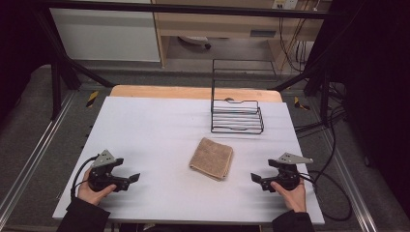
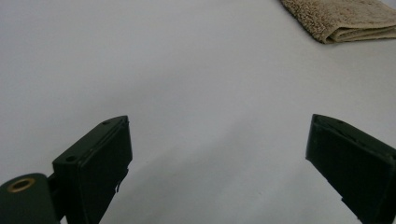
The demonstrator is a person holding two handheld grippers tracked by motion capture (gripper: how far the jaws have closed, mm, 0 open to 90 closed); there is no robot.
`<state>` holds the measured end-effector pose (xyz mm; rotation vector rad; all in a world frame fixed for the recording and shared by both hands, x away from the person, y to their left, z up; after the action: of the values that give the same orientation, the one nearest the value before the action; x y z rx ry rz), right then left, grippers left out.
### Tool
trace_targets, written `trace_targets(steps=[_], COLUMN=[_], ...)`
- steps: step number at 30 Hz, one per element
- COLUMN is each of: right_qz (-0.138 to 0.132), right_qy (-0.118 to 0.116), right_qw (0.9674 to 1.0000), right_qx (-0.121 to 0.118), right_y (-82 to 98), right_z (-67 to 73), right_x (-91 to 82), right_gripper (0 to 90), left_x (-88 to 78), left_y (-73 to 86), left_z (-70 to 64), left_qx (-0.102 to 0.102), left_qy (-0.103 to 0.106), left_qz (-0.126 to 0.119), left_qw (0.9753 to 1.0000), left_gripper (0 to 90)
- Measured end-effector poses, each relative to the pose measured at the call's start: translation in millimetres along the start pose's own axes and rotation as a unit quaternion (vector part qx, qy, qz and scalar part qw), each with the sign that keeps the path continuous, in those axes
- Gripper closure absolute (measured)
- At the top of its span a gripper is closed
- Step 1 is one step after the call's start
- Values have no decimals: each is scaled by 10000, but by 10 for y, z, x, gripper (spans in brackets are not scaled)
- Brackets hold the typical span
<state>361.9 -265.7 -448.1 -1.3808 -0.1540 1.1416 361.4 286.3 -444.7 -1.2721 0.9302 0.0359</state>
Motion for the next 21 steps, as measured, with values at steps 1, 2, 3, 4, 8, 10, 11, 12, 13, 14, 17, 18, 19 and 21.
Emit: trace_targets(steps=[1, 2, 3, 4, 8, 10, 11, 12, 13, 14, 17, 18, 19, 21], right_qz=[8, 8, 12, 6, -23, -7, 13, 6, 6, -26, -26, -26, -17, -22], right_qy=[13, 13, 14, 15, 9, 26, 23, 32, 32, 32, 28, 32, 31, 33], right_qw=[10000, 10000, 10000, 10000, 10000, 10000, 10000, 10000, 10000, 10000, 10000, 10000, 10000, 10000], right_qx=[7, 7, 2, 13, 70, 50, 52, 50, 50, 47, 59, 42, 31, 12], right_y=[0, 0, 0, -1, -5, -9, -15, -22, -22, -29, -32, -35, -39, -46], right_z=[0, 0, 1, 2, 14, 22, 31, 40, 40, 50, 61, 62, 67, 84], right_x=[-1, -1, -1, -1, -3, 1, 2, 7, 7, 14, 24, 28, 32, 44], right_gripper=[12, 12, 12, 12, 18, 21, 21, 21, 21, 21, 21, 21, 21, 21], left_x=[-1, -1, -2, -3, -10, -10, -15, -15, -16, -17, -18, -18, -19, -19], left_y=[-1, -1, 0, 1, 2, 3, 6, 6, 7, 7, 13, 13, 11, 9], left_z=[0, 0, -3, -4, -10, -14, -14, -14, -13, -9, -9, -9, -10, -12], left_qx=[-3, -3, -12, -18, -7, -22, 20, 20, 25, -4, -6, -6, -22, -23], left_qy=[2, 2, 7, 3, -10, -12, 1, 1, -2, 1, -9, -9, -7, -10], left_qz=[-3, -3, -7, -8, -10, -28, -13, -13, -13, -33, -25, -25, -44, -46], left_qw=[10000, 10000, 10000, 10000, 10000, 10000, 10000, 10000, 10000, 10000, 10000, 10000, 10000, 10000], left_gripper=[70, 72, 72, 72, 76, 79, 79, 79, 79, 80, 80, 80, 80, 81])
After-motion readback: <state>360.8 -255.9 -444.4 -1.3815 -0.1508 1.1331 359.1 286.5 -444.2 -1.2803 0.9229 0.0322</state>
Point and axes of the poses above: each handheld gripper's, and its own axes: x roughly forward along the jaws, y roughly out of its underside, z roughly to its left, the point moved 1 cm from there along x, roughly forward along the jaws, and after that the axes turned 8 degrees about -y, right-handed, at the moved point
